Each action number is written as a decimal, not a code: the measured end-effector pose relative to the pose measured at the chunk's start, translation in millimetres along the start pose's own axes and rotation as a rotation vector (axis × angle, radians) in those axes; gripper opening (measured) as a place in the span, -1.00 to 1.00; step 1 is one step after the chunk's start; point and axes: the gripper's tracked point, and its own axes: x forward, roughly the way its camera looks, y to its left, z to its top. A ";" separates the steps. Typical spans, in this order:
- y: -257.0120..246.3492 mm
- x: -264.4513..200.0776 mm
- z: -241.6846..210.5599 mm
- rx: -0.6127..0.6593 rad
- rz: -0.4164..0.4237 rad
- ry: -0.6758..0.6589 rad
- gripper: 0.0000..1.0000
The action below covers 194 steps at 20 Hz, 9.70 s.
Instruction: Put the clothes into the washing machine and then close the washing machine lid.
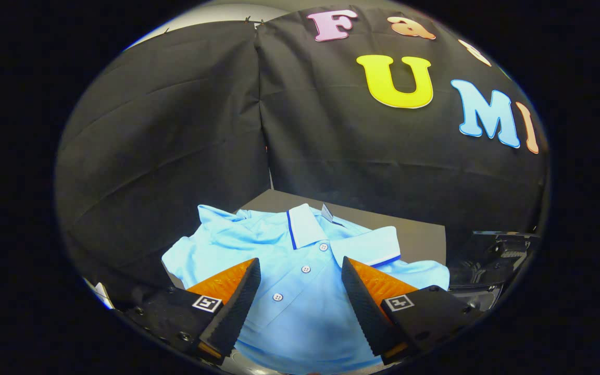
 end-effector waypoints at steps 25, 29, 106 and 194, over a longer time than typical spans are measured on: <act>-11.7 21.2 -14.3 -0.032 0.035 0.110 -0.38; -10.8 20.4 -10.3 -0.087 0.043 0.076 -0.96; -363.2 -130.2 -167.6 0.193 -0.501 0.030 -0.96; -465.7 -37.4 6.5 0.148 -0.560 -0.288 0.92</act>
